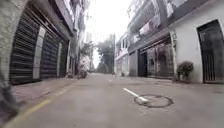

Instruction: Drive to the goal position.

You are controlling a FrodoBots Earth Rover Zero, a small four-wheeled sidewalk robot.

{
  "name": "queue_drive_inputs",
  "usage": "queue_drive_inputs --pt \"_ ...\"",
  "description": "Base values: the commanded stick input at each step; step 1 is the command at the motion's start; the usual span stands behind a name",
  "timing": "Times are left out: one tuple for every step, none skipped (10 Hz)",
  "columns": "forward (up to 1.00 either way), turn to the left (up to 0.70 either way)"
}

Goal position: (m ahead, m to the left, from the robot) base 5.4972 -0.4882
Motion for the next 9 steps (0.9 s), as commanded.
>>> queue_drive_inputs --pt "0.62 0.01" --pt "0.62 0.01" --pt "0.62 0.01" --pt "0.62 0.09" --pt "0.62 0.21" --pt "0.62 0.32" --pt "0.62 0.32" --pt "0.62 0.32" --pt "0.62 0.32"
